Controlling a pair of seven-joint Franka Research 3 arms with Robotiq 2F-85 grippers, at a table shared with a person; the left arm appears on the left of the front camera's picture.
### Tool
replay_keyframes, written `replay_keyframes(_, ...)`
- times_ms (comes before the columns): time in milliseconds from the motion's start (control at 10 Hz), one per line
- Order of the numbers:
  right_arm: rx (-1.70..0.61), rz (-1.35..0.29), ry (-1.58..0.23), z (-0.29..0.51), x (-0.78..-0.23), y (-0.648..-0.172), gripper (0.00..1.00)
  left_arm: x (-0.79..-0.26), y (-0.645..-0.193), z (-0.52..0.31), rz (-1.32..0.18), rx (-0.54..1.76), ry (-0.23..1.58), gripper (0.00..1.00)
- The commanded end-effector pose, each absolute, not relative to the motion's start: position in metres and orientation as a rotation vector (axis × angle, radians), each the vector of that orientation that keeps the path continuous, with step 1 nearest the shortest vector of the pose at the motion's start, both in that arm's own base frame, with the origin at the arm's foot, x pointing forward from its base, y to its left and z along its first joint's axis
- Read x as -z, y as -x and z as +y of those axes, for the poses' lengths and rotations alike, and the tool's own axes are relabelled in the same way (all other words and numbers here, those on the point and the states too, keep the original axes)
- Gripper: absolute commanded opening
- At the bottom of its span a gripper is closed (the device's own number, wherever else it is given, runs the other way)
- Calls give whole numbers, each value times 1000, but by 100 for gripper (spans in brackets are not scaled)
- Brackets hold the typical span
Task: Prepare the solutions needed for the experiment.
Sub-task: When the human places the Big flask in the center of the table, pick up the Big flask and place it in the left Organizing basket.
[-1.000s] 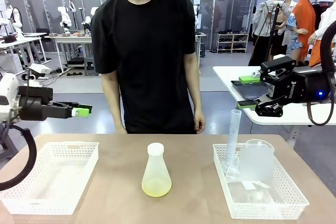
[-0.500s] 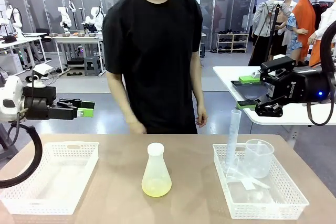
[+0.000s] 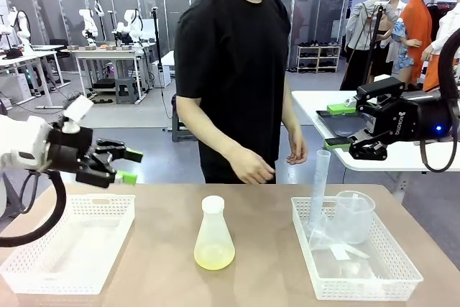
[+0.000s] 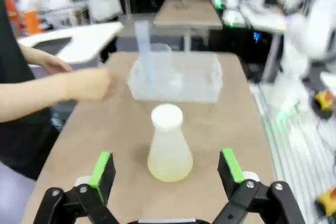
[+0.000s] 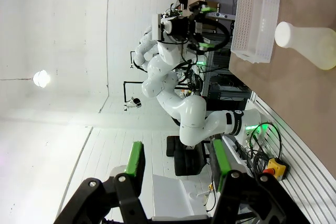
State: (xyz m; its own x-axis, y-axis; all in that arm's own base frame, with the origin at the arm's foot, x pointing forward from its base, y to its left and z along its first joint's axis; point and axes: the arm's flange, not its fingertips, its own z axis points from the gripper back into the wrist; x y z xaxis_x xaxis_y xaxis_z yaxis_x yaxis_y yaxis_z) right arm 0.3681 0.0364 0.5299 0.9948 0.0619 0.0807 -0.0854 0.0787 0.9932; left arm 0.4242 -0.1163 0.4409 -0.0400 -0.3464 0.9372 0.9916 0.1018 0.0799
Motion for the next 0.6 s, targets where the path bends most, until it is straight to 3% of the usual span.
replay_keyframes(0,-116,-17,-1493,35,-530,-368,63,-437,-445,-115,-1023,1579,691,100)
replay_keyframes(300,-116,-17,-1493,35,-530,-368,63,-426,-452,-115,-940,1596,692,100)
replay_keyframes(500,-116,-17,-1493,35,-530,-368,63,-431,-436,-119,-994,1626,710,100)
